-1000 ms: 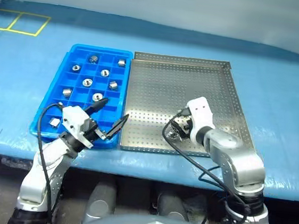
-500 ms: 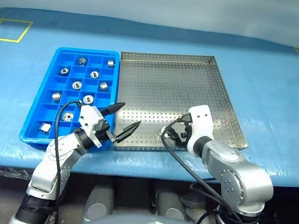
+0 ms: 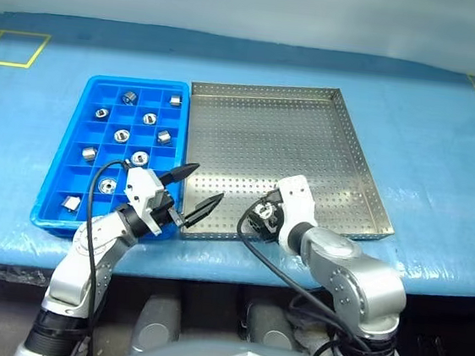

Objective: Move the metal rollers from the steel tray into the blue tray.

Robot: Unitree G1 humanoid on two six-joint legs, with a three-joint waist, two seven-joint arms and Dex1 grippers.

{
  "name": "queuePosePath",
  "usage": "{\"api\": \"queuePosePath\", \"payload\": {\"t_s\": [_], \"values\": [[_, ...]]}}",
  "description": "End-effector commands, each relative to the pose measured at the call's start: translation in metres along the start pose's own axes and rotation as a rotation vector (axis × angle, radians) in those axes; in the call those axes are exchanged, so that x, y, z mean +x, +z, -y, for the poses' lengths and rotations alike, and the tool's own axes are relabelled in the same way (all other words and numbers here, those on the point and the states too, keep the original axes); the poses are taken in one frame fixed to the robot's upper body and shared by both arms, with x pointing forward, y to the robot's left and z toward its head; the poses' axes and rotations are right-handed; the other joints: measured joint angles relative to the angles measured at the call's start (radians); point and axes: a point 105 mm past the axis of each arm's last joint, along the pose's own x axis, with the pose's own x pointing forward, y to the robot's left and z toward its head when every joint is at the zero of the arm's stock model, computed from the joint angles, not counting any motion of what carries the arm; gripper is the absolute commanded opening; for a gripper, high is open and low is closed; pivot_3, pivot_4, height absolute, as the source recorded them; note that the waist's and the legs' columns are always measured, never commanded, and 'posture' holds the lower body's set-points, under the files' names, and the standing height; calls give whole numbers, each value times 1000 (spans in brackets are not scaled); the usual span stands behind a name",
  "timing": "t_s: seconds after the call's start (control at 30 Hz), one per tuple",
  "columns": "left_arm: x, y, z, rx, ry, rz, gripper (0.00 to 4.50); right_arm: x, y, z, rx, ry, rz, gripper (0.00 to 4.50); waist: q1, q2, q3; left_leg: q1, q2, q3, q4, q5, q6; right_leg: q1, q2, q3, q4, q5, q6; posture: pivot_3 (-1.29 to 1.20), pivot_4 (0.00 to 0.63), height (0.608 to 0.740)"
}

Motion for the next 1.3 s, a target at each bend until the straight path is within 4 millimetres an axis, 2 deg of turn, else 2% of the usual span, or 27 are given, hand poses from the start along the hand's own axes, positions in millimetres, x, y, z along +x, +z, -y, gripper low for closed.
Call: {"api": "queuePosePath", "payload": {"t_s": [0.03,0.07,0.17,0.33,0.5,0.57,0.63,0.7,0.77,0.87,0.97,1.1,1.3], "values": [[0,6,2,0,-4,29,4376,1,0,5,-13,-26,22,3849,1,0,0,0,0,0,0,0,0,0,0,0,0,0,0,2,150,740],[0,5,2,0,-3,29,4376,1,-1,6,-15,-33,23,3849,1,0,0,0,0,1,0,0,0,0,0,0,0,0,0,2,150,740],[-2,4,2,-3,-6,23,4376,1,1,10,-18,-46,41,3252,3,0,0,0,0,1,0,0,0,0,0,1,0,0,0,4,150,740],[-7,-1,7,-11,-38,-16,4376,0,9,9,-17,-38,80,1718,4,0,0,1,0,1,0,0,0,0,0,1,0,0,1,20,150,740],[-17,-8,10,-9,-51,-65,4376,0,24,4,-34,-20,130,1717,7,0,0,1,0,1,0,0,0,0,0,1,0,0,1,50,150,740],[-23,-10,8,-4,-22,-78,4376,2,41,-2,-70,-2,192,1717,7,0,0,1,0,2,0,0,0,0,0,2,0,0,1,67,150,740],[-35,-10,4,4,32,-87,4376,8,69,-16,-112,38,285,1717,14,0,0,1,0,2,0,0,0,0,0,2,0,0,1,99,150,740],[-47,-10,-1,19,89,-100,4376,14,93,-35,-152,87,359,1717,0,0,0,1,1,5,0,0,0,-2,0,4,0,1,1,126,150,740],[-54,-9,-1,28,114,-107,4376,18,103,-46,-169,114,393,1717,8,0,0,2,1,4,-1,0,1,-2,1,4,1,1,0,152,150,740],[-72,1,-7,34,206,-82,4376,22,122,-74,-201,201,459,1717,31,-1,0,2,2,2,-3,0,0,-2,2,3,1,1,-1,202,150,740],[-88,7,-12,44,284,-74,4376,25,130,-96,-234,276,482,1717,51,-1,0,0,1,2,-3,0,1,-2,1,2,1,1,0,248,150,740],[-102,10,-12,54,350,-81,4376,29,131,-111,-264,342,482,1717,82,-2,0,0,0,4,-3,0,1,-2,-1,2,-1,0,-1,293,150,740],[-109,10,-4,49,396,-85,4376,38,117,-128,-295,432,428,1717,109,-2,0,1,1,4,-2,0,1,-2,-1,1,-1,0,-1,345,150,740]]}}
